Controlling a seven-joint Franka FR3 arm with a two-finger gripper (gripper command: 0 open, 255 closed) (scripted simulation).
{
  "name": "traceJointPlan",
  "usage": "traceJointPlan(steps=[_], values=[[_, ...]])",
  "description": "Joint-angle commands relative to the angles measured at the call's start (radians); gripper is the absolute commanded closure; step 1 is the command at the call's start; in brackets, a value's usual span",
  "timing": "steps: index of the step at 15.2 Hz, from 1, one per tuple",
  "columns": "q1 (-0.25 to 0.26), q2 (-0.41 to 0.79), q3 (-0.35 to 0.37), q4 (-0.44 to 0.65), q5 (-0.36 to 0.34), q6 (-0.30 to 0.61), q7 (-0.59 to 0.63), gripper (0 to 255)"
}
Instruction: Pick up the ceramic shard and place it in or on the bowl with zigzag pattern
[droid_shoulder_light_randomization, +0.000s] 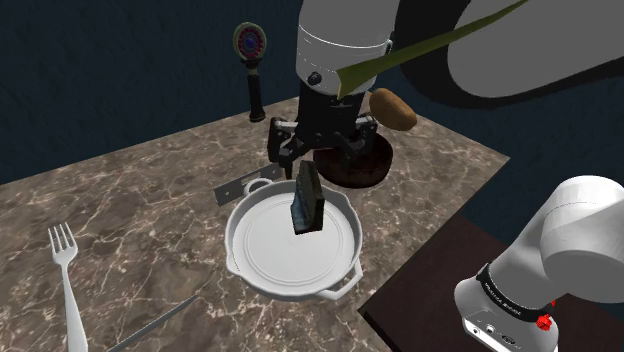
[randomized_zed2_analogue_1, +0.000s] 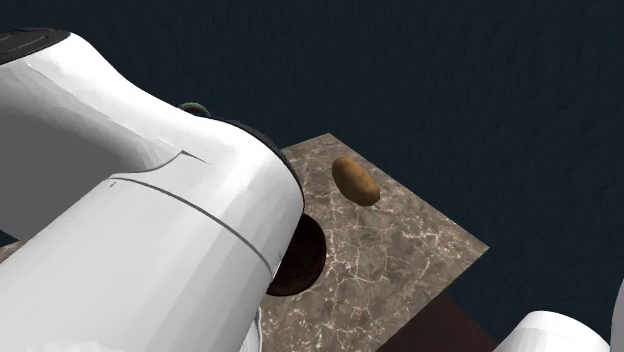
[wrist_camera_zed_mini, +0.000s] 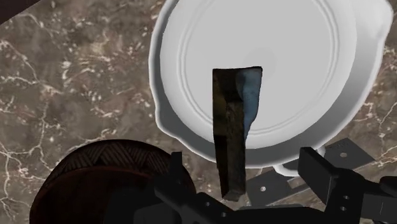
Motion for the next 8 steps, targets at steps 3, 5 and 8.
traceJointPlan(steps=[3, 5, 8], values=[[-0.002, 0.007, 0.006, -0.047, -0.006, 0.062, -0.003, 0], [-0.003, 0.013, 0.011, -0.069, -0.007, 0.090, -0.002, 0], [-0.003, 0.015, 0.012, -0.075, -0.007, 0.098, -0.001, 0]])
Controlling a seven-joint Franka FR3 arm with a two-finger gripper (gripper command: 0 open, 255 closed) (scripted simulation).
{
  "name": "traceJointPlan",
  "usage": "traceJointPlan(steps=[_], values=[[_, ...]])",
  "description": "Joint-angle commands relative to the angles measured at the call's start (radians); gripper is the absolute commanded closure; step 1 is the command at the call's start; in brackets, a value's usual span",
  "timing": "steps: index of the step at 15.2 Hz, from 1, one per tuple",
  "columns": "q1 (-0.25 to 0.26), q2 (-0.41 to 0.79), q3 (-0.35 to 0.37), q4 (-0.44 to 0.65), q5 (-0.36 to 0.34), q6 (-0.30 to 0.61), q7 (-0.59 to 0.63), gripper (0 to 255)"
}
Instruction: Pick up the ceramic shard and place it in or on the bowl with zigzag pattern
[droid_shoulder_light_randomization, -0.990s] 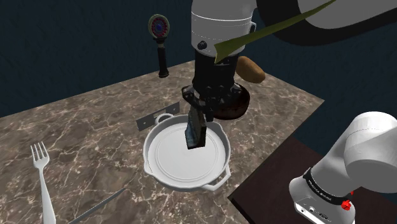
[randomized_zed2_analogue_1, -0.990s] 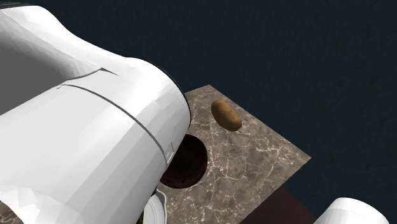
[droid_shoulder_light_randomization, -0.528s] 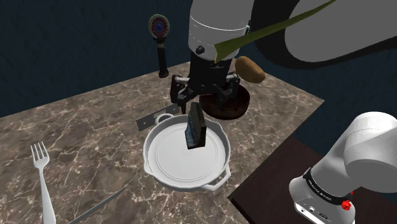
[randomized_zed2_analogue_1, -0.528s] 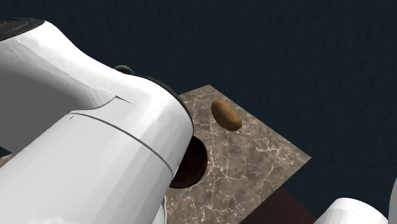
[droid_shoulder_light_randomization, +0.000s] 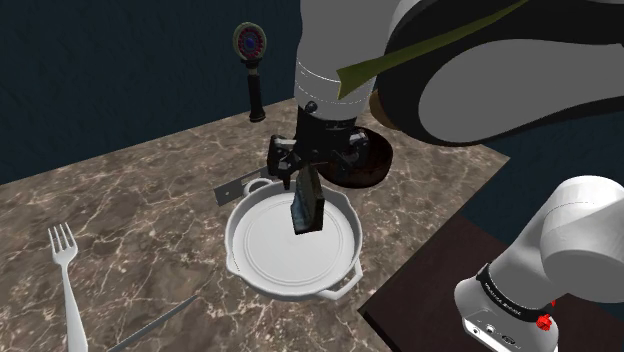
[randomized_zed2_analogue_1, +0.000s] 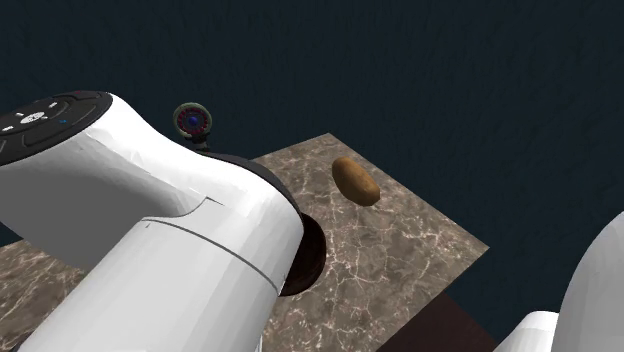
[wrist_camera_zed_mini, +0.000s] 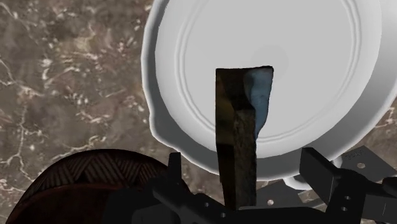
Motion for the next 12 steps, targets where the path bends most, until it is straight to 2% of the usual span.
traceJointPlan(steps=[1, 5, 6, 12], values=[[0.000, 0.000, 0.001, -0.003, 0.000, 0.004, 0.001, 0], [0.000, 0.000, 0.001, -0.003, 0.000, 0.003, 0.001, 0], [0.000, 0.000, 0.001, -0.003, 0.000, 0.003, 0.001, 255], [0.000, 0.000, 0.001, -0.003, 0.000, 0.003, 0.000, 255]])
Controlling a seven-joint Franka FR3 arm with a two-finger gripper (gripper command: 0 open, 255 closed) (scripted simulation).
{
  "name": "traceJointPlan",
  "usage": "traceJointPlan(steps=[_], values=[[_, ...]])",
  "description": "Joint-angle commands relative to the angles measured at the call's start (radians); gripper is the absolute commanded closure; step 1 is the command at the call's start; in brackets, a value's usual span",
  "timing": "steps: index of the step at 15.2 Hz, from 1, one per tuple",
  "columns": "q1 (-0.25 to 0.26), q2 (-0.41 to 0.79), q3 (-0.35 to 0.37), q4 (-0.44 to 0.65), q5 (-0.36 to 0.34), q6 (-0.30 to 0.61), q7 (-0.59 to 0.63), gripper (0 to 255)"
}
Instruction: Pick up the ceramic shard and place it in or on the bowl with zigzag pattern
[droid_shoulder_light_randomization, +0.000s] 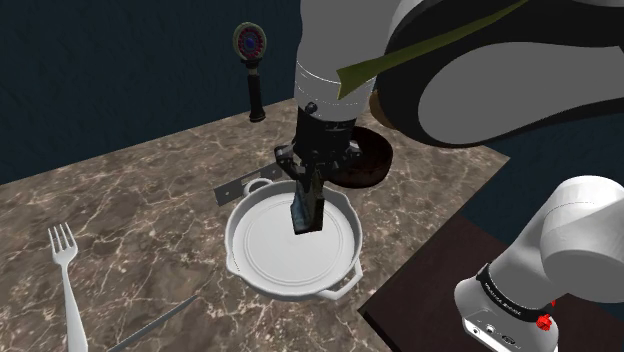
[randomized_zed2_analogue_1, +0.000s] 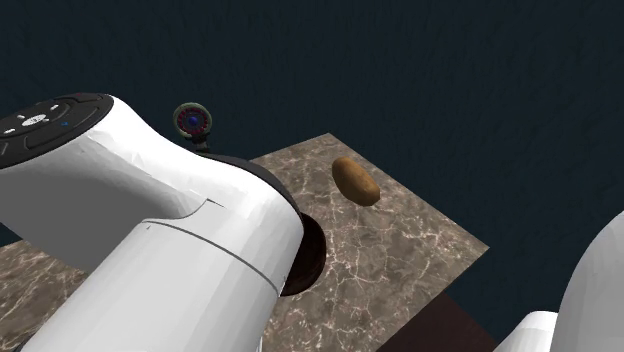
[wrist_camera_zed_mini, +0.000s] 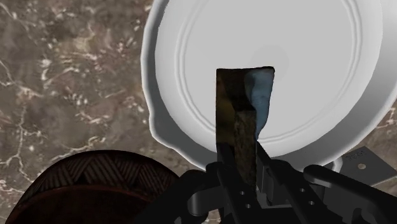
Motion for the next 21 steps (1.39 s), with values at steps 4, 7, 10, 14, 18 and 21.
traceJointPlan(steps=[4, 7, 10, 14, 18, 21], values=[[0.000, -0.002, -0.003, 0.012, 0.000, -0.013, -0.002, 255], [-0.002, -0.006, -0.010, 0.048, -0.001, -0.054, -0.006, 255], [-0.003, -0.008, -0.016, 0.087, -0.004, -0.094, -0.010, 255], [-0.007, -0.007, -0.023, 0.140, -0.007, -0.147, -0.013, 255], [-0.011, -0.003, -0.029, 0.197, -0.012, -0.199, -0.016, 255], [-0.014, 0.003, -0.032, 0.242, -0.016, -0.239, -0.017, 255]])
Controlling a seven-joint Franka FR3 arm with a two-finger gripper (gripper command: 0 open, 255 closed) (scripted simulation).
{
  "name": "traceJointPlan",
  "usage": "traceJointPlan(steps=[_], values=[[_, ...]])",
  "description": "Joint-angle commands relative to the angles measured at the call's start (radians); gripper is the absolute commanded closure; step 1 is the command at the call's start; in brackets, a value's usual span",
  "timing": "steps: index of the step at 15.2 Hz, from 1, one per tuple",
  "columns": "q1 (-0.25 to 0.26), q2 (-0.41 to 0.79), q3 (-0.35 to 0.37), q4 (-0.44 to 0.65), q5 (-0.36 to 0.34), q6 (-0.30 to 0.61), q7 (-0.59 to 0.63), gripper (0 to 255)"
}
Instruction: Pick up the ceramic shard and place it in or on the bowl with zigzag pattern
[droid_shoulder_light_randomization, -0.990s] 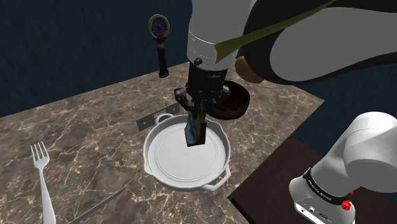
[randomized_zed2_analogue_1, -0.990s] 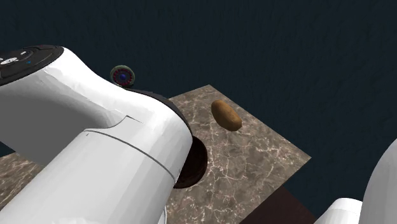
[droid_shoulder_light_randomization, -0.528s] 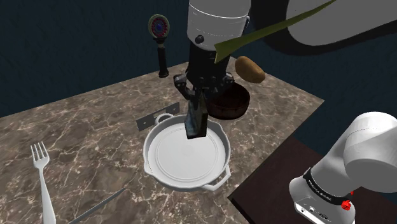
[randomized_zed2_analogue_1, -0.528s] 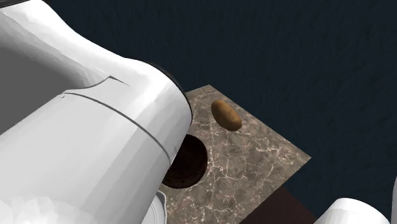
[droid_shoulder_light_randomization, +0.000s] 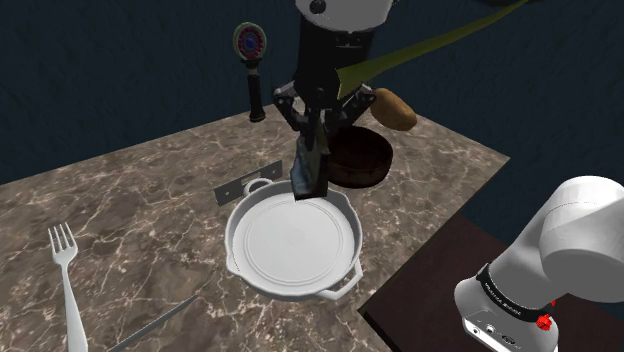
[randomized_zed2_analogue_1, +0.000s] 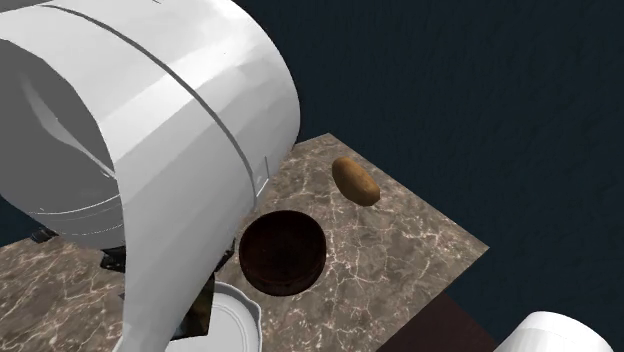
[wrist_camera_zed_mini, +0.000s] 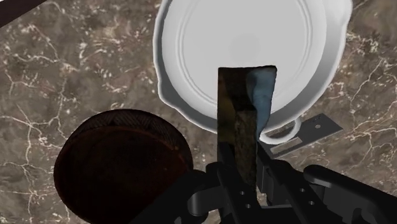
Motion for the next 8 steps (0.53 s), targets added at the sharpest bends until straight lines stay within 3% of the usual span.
traceJointPlan(steps=[1, 8], values=[[-0.003, 0.007, 0.000, 0.031, -0.004, -0.025, 0.001, 255], [-0.012, 0.031, -0.004, 0.146, -0.016, -0.117, 0.001, 255]])
